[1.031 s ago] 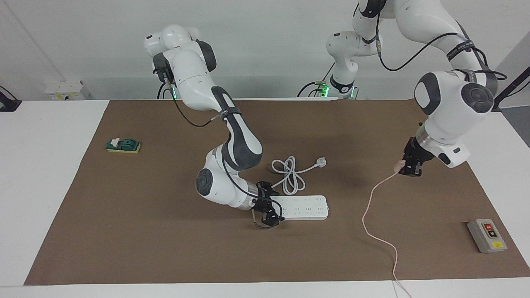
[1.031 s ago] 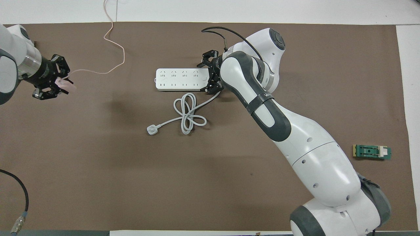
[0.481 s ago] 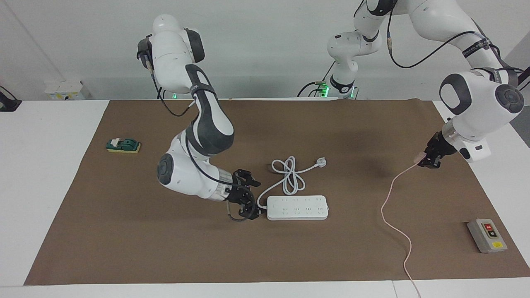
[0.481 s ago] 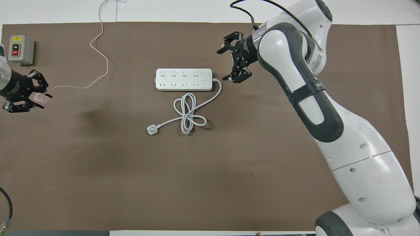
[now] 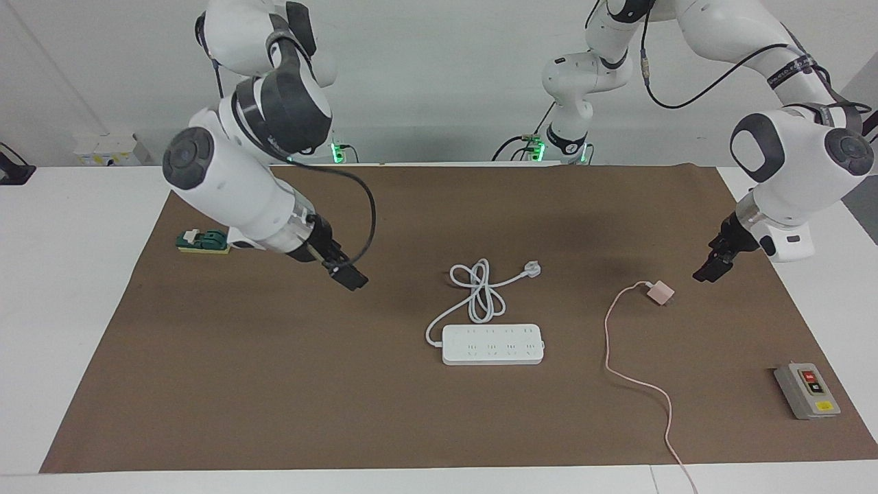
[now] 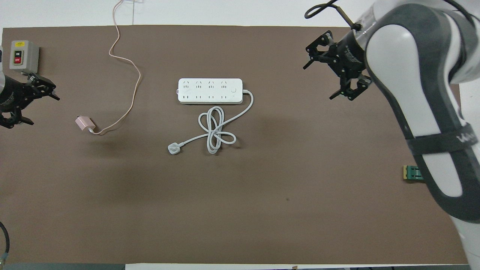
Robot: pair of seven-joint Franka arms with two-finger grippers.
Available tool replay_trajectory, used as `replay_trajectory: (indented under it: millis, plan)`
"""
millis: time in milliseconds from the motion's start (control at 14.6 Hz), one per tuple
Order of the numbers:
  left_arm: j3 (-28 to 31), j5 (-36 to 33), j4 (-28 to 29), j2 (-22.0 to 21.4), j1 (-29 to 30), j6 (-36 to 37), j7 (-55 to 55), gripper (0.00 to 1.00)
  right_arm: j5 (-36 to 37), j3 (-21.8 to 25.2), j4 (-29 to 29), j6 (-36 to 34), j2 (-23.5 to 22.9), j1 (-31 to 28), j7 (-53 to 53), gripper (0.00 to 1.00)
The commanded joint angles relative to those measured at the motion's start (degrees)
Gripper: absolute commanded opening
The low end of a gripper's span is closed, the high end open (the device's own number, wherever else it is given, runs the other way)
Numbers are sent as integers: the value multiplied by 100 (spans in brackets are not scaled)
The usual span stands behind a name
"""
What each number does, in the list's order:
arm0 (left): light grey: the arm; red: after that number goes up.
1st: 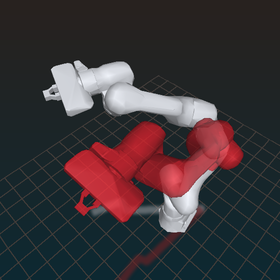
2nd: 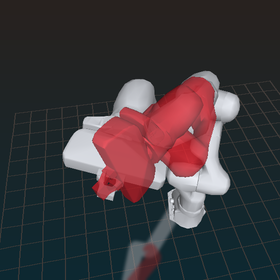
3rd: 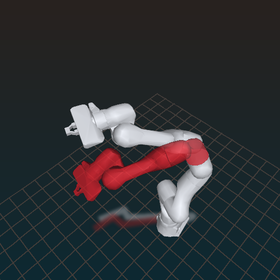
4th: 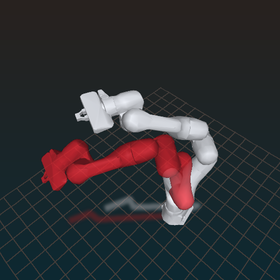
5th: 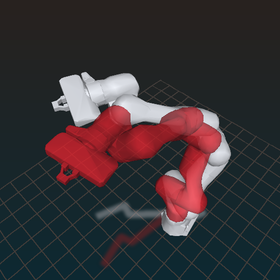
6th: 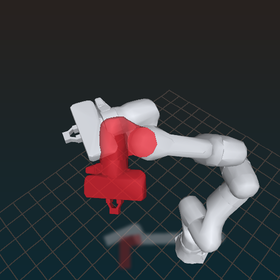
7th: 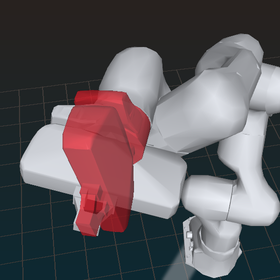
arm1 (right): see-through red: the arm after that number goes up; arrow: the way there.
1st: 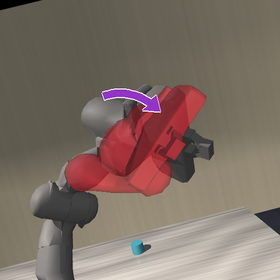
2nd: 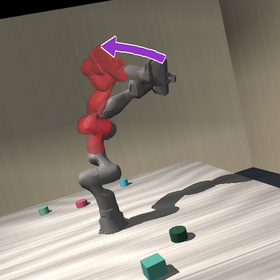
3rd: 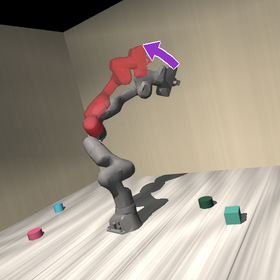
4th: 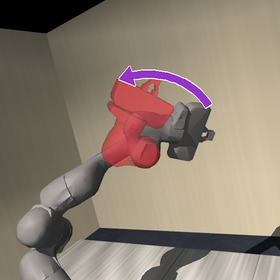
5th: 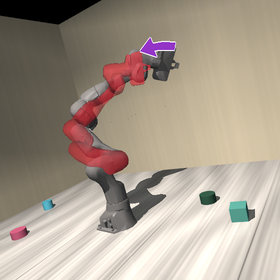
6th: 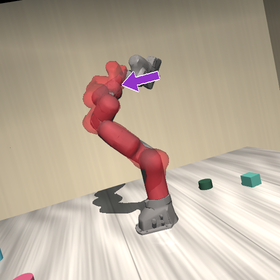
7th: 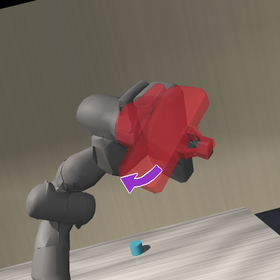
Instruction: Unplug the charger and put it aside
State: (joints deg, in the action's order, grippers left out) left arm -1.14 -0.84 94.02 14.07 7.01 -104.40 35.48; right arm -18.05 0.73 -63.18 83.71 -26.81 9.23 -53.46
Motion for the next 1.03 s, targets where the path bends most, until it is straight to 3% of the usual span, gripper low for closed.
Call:
replay_trajectory:
  millis: [0,344,481,687,824,962]
  plan:
    - [-9,-57,-174,-80,-42,-27,-777,100,652,-20,-792,-170,843,-368,1903,100]
    - [-62,5,-86,-712,-51,735,-2217,100,1743,-20,-1274,-242,1721,-676,4867,100]
    - [-62,5,-103,-879,-269,833,-2466,100,1858,-29,-1625,-215,2151,-817,5213,100]
    - [-62,5,-60,-1247,-490,1263,-2887,100,2095,-47,-2670,267,2934,-844,5372,100]
    - [-71,22,150,-1634,-543,1509,-2985,100,2096,-108,-2910,312,3076,-940,5354,100]
    - [-71,31,160,-1688,-560,1808,-3186,100,2087,-283,-3015,487,3094,-1133,5337,100]
